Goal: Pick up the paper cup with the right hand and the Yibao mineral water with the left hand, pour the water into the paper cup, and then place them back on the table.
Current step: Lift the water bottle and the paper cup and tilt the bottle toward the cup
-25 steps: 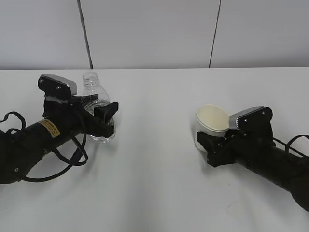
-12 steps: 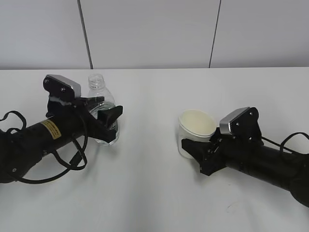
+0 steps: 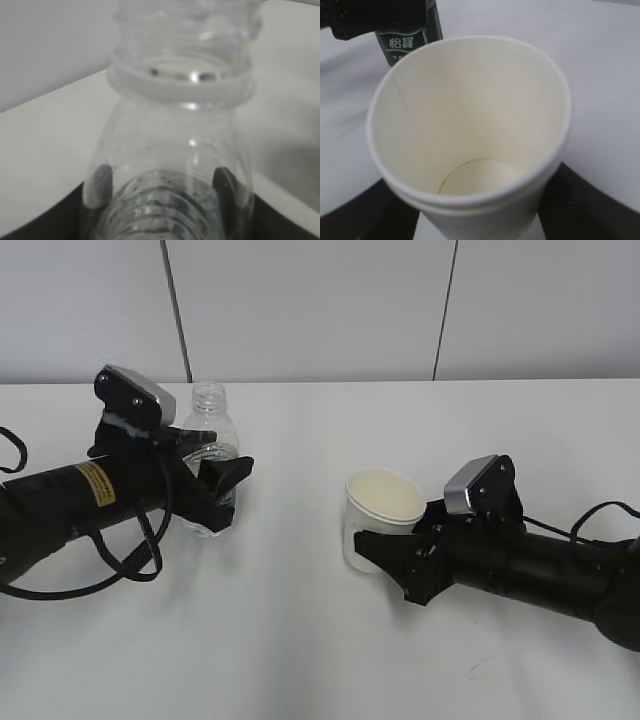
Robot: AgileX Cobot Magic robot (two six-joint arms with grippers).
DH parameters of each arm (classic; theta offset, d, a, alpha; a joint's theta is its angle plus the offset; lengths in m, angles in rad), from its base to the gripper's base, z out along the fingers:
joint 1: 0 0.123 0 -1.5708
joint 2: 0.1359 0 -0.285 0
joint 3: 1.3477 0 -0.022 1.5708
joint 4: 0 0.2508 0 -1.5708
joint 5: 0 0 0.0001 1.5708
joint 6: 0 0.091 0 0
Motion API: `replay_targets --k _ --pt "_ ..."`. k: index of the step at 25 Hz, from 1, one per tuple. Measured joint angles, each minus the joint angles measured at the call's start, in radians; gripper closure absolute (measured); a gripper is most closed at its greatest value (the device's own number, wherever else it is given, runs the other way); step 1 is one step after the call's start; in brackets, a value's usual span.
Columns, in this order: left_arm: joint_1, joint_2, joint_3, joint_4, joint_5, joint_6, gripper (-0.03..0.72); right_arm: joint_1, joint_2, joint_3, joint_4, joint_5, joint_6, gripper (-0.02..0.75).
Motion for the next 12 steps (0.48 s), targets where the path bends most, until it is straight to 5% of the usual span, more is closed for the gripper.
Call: replay_targets --k 12 --pt "0.0 -0.145 0.0 0.097 0.233 0.021 0.306 0.077 0.0 -0.101 -0.111 0.053 0.095 0.229"
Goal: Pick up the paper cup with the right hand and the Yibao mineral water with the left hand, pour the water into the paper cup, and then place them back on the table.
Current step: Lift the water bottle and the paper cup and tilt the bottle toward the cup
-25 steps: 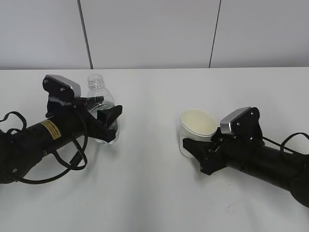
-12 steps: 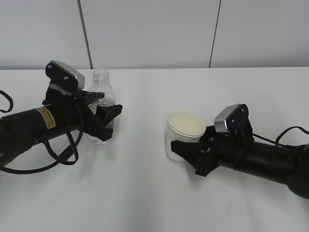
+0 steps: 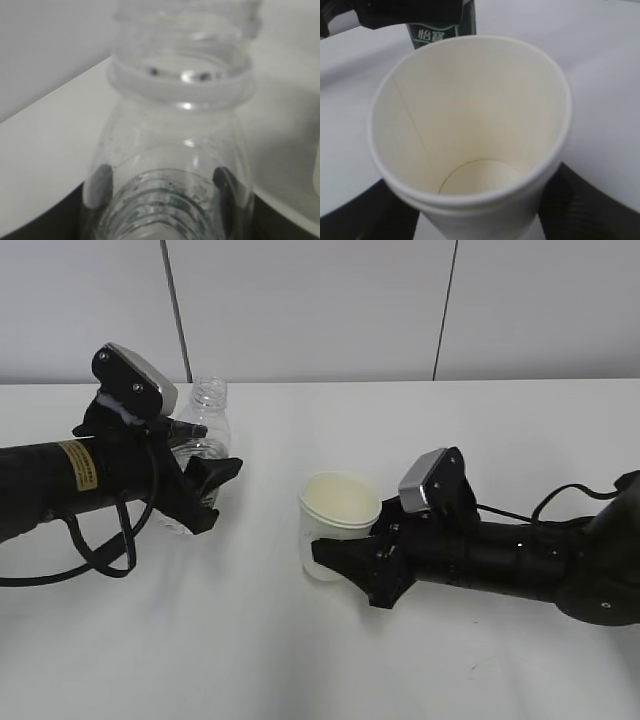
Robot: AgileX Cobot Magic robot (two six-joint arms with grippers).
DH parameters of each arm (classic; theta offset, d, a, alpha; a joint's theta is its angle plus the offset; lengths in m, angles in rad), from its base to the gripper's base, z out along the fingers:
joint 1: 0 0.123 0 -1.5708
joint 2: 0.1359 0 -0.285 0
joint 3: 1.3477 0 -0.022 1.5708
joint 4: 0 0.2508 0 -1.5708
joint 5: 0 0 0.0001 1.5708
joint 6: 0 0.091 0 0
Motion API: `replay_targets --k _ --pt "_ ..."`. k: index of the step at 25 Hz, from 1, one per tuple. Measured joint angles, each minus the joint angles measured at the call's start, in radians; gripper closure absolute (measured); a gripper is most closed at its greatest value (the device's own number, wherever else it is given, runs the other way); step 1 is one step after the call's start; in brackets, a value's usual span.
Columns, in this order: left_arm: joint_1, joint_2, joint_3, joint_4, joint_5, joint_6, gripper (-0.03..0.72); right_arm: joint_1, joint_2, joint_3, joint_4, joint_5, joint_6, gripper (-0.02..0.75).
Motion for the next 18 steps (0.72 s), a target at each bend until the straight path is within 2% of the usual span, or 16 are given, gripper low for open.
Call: replay_targets --k 7,18 --pt "0.0 -0.049 -0.001 0.044 0.123 0.005 0.307 0.08 0.002 -0.075 -0.025 0.097 0.051 0.229" --pt "-0.01 -0.076 -0.093 0.161 0.349 0.006 0.307 0.089 0.002 -0.203 -0.175 0.152 0.228 0.229"
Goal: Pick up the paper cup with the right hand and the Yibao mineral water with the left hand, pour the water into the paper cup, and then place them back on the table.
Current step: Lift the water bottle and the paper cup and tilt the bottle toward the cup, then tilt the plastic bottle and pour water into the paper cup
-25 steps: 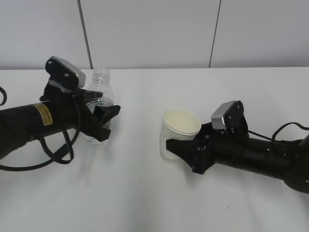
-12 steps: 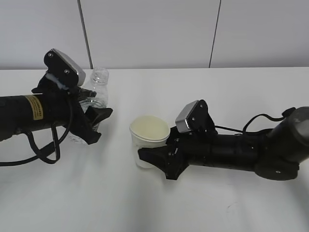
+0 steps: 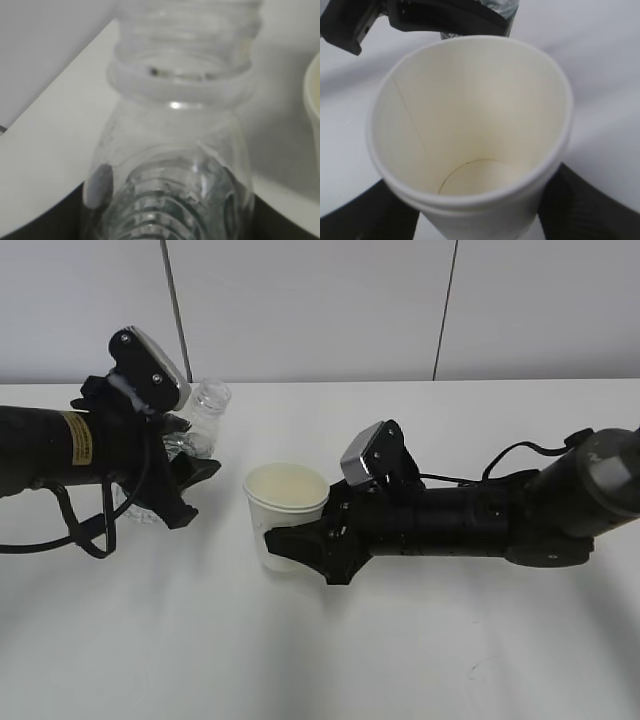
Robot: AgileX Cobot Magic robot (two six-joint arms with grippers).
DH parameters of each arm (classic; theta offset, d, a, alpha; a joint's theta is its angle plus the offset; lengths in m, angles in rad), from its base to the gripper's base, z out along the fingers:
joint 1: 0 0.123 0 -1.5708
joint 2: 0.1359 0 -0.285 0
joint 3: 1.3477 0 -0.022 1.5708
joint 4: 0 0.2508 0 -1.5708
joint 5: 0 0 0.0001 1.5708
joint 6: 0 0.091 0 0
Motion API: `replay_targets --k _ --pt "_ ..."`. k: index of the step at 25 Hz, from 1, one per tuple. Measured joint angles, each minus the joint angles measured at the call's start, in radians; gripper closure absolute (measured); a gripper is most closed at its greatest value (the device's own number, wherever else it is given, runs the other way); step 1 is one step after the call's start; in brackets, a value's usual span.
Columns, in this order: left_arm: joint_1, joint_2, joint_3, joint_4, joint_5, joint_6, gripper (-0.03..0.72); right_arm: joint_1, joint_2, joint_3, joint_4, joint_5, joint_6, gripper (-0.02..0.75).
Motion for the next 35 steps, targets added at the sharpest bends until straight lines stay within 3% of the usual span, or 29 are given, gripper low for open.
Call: replay_targets --k 13,24,35 --pt "-0.109 -0.001 -0.138 0.097 0.337 0.0 0.31 0.0 0.002 -0.048 -0.096 0.085 0.077 0.229" --pt "-0.22 -0.009 -0.186 0.271 0.561 0.0 0.31 0.0 0.002 -0.048 -0.099 0.097 0.079 0.229" --pt "-0.237 -0.01 -0.186 0.342 0.605 0.0 0.314 0.0 0.002 -0.056 -0.097 0.121 0.079 0.229"
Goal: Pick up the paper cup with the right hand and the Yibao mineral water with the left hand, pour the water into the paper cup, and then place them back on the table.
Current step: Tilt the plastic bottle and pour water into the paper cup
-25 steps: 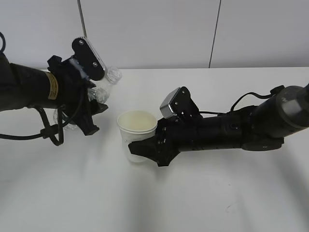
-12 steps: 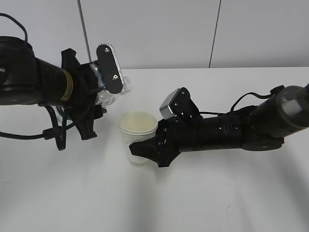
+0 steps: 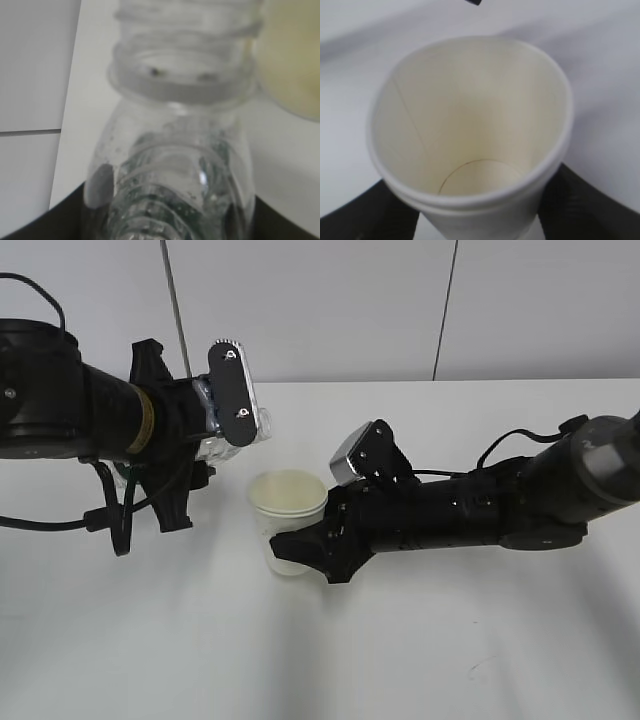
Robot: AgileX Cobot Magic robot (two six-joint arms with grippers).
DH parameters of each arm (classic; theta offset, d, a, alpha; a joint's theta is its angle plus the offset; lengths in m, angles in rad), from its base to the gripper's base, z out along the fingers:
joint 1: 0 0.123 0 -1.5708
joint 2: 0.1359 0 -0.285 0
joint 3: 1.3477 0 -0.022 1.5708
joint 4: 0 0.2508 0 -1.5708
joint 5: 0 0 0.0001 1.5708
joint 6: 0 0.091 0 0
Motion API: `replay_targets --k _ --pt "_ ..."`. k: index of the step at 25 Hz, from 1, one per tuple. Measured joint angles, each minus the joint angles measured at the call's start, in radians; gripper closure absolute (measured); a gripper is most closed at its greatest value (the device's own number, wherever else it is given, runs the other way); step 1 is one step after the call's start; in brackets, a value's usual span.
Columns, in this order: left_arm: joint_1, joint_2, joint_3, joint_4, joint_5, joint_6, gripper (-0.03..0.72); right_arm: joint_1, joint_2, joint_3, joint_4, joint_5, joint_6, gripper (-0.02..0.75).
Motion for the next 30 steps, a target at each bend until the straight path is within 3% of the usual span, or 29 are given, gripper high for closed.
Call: replay_targets --k 30 --pt "-0.001 0.0 0.0 0.183 0.049 0.001 0.314 0.0 0.0 -0.013 0.009 0.01 0.014 0.23"
